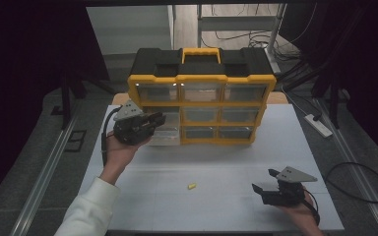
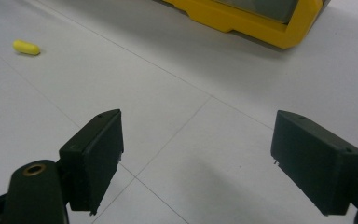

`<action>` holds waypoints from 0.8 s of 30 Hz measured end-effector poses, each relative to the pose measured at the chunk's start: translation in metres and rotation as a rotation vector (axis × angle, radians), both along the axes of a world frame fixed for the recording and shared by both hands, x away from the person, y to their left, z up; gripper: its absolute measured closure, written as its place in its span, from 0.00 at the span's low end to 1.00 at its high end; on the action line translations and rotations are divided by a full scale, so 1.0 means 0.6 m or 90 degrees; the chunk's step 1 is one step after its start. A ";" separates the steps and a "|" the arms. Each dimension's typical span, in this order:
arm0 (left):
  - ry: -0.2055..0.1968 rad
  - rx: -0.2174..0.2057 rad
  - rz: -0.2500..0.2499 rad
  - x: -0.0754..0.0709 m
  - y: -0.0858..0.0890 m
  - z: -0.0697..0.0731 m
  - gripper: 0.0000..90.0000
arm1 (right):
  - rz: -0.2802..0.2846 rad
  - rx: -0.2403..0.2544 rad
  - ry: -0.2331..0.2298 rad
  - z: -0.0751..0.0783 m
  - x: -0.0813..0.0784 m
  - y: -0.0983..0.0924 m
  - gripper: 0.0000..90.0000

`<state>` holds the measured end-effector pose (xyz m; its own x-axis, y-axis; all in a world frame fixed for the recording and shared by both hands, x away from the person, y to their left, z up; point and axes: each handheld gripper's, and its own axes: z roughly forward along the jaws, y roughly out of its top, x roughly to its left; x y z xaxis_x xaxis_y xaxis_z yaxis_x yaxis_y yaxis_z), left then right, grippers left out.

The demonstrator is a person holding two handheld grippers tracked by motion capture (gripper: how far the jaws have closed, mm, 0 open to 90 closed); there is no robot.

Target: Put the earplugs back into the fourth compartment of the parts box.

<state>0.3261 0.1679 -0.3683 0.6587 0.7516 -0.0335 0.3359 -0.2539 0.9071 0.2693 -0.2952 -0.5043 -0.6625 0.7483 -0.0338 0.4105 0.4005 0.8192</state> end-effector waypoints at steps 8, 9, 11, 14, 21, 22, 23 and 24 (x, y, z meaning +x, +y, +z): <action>0.052 -0.006 0.045 0.025 -0.003 -0.004 0.28 | -0.001 0.000 0.002 0.000 0.000 0.000 0.20; 0.047 -0.006 0.038 0.022 -0.004 -0.004 0.27 | -0.001 -0.001 0.002 0.000 0.000 0.000 0.20; 0.034 0.000 0.025 0.012 -0.008 -0.003 0.24 | -0.002 0.000 0.003 0.000 0.000 -0.001 0.20; 0.023 0.000 0.012 0.003 -0.008 -0.001 0.24 | -0.002 -0.001 0.002 0.000 0.000 -0.001 0.20; 0.021 -0.028 -0.008 -0.015 -0.002 0.004 0.23 | -0.001 -0.003 0.002 -0.001 0.000 0.000 0.20; 0.020 -0.037 -0.018 -0.021 -0.001 0.005 0.23 | -0.001 -0.003 0.003 -0.001 0.000 0.000 0.20; 0.020 -0.037 -0.018 -0.021 -0.001 0.005 0.24 | -0.001 -0.003 0.003 -0.001 0.000 0.000 0.20; 0.015 -0.032 -0.023 -0.026 -0.001 0.005 0.24 | -0.001 -0.003 0.003 -0.002 0.000 0.000 0.20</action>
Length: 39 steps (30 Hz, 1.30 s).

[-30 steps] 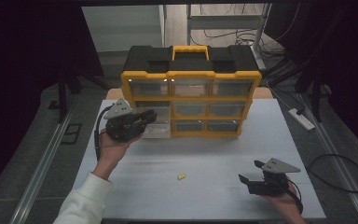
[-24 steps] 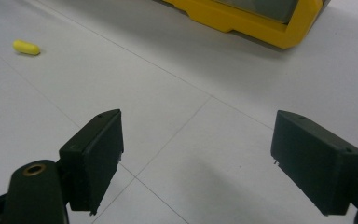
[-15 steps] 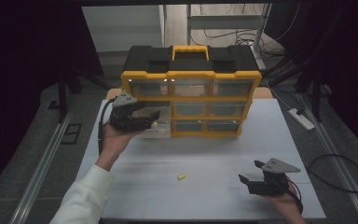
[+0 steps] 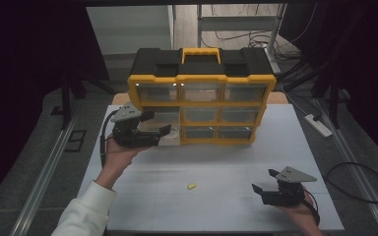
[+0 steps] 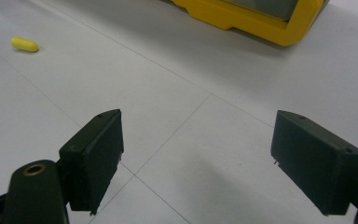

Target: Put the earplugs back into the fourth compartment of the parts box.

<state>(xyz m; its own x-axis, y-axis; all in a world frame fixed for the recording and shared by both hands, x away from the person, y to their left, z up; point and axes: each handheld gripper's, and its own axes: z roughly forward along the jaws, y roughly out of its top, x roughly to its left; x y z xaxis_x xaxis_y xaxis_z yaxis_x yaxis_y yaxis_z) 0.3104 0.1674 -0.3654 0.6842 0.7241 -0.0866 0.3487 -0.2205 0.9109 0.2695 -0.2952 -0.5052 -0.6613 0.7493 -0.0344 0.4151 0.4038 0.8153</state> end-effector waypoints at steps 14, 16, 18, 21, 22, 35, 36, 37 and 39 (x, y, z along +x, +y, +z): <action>-0.014 -0.010 -0.056 -0.062 -0.007 -0.014 0.25 | -0.002 -0.001 0.002 0.000 0.001 0.000 0.20; -0.011 -0.014 -0.057 -0.066 -0.008 -0.016 0.25 | -0.002 -0.002 0.002 0.000 0.000 0.000 0.20; -0.010 -0.012 -0.061 -0.073 -0.011 -0.021 0.25 | -0.002 -0.001 0.002 0.000 0.000 0.000 0.20; -0.008 -0.011 -0.067 -0.080 -0.015 -0.026 0.25 | -0.003 -0.001 0.001 0.000 0.000 -0.001 0.20; -0.007 -0.010 -0.071 -0.082 -0.017 -0.029 0.25 | -0.002 -0.001 0.001 0.000 0.000 -0.001 0.20; 0.027 0.006 -0.104 -0.090 -0.034 -0.073 0.27 | -0.001 -0.002 0.001 0.000 0.000 -0.001 0.20; 0.027 0.006 -0.104 -0.090 -0.034 -0.073 0.27 | 0.000 -0.001 0.001 0.000 0.000 -0.001 0.20; 0.033 0.010 -0.105 -0.089 -0.036 -0.080 0.27 | 0.000 -0.001 0.001 0.000 0.000 0.000 0.20; 0.036 0.014 -0.106 -0.089 -0.038 -0.085 0.27 | 0.000 -0.001 0.001 0.000 0.000 0.000 0.20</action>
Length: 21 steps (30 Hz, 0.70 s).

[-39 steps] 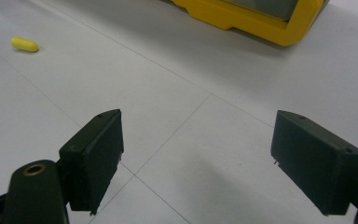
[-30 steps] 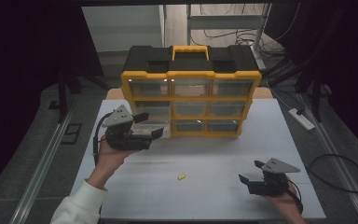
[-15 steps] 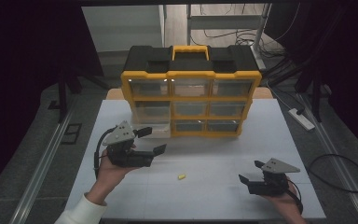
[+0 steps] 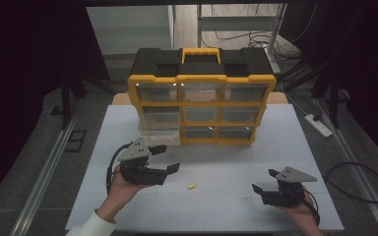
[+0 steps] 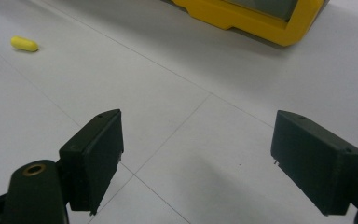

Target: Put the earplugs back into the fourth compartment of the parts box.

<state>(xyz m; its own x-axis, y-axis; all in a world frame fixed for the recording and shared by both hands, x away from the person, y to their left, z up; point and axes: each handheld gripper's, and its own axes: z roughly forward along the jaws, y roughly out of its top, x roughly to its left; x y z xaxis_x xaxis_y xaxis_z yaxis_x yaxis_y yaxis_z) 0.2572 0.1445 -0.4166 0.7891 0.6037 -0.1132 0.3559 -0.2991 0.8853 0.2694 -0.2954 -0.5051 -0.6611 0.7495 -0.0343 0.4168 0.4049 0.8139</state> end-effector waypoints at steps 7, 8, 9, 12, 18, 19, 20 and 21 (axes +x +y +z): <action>0.025 0.027 -0.009 0.006 -0.016 -0.030 0.27 | 0.001 -0.001 0.000 0.000 0.000 0.000 0.20; 0.031 0.034 -0.012 0.008 -0.019 -0.035 0.27 | 0.001 -0.001 0.000 0.000 0.000 0.000 0.20; 0.033 0.039 -0.013 0.009 -0.021 -0.037 0.27 | 0.001 0.000 0.000 0.000 0.000 0.000 0.20; 0.041 0.050 -0.020 0.013 -0.028 -0.046 0.27 | 0.002 -0.001 0.000 0.000 0.000 0.000 0.20; 0.059 0.090 -0.020 0.027 -0.042 -0.068 0.27 | 0.003 -0.001 0.000 0.000 0.000 0.001 0.20; 0.063 0.094 -0.021 0.029 -0.045 -0.071 0.27 | 0.002 -0.002 0.000 -0.001 0.000 0.001 0.20; 0.070 0.104 -0.024 0.034 -0.049 -0.078 0.27 | 0.002 -0.002 0.000 -0.001 0.000 0.001 0.20; 0.070 0.104 -0.024 0.034 -0.049 -0.078 0.27 | 0.002 -0.002 0.000 -0.001 0.000 0.001 0.20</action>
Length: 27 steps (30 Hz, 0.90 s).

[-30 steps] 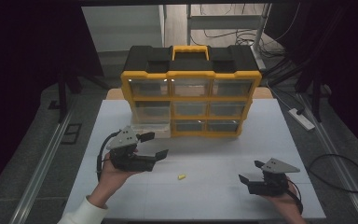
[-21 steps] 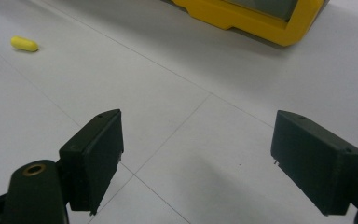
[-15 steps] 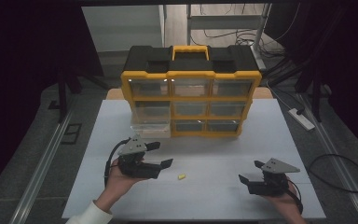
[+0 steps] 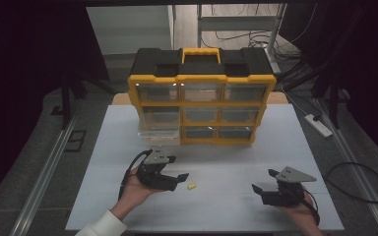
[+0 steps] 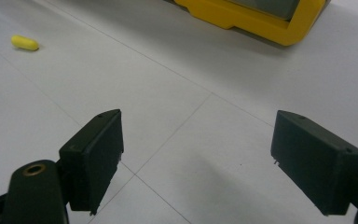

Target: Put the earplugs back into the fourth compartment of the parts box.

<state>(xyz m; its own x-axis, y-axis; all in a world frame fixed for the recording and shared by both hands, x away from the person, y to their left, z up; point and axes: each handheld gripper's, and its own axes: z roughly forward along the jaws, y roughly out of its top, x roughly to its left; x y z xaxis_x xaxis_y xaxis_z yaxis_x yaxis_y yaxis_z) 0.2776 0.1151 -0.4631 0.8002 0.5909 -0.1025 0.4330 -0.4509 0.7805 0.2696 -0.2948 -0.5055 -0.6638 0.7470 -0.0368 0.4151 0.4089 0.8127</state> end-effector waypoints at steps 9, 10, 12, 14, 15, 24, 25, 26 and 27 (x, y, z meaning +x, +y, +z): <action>0.023 0.054 -0.025 0.013 -0.030 -0.025 0.27 | 0.000 -0.001 0.000 0.000 0.000 0.000 0.20; 0.024 0.057 -0.028 0.014 -0.033 -0.027 0.27 | 0.001 -0.001 0.000 0.000 0.000 0.000 0.20; 0.027 0.063 -0.032 0.015 -0.036 -0.031 0.27 | 0.001 -0.001 0.000 0.000 0.000 0.000 0.20; 0.032 0.071 -0.036 0.016 -0.041 -0.035 0.27 | 0.001 -0.001 0.000 0.000 0.000 0.000 0.20; 0.035 0.073 -0.039 0.017 -0.044 -0.038 0.27 | 0.001 -0.001 0.000 0.000 0.000 0.000 0.20; 0.052 0.104 -0.057 0.024 -0.062 -0.058 0.27 | 0.002 -0.003 0.003 -0.001 0.000 0.000 0.20; 0.054 0.107 -0.059 0.025 -0.064 -0.059 0.27 | 0.002 -0.003 0.003 -0.001 0.000 0.000 0.20; 0.059 0.113 -0.063 0.027 -0.066 -0.063 0.27 | 0.003 -0.004 0.003 -0.001 0.000 0.000 0.20; 0.059 0.113 -0.063 0.027 -0.066 -0.063 0.27 | 0.003 -0.004 0.003 -0.001 0.000 0.000 0.20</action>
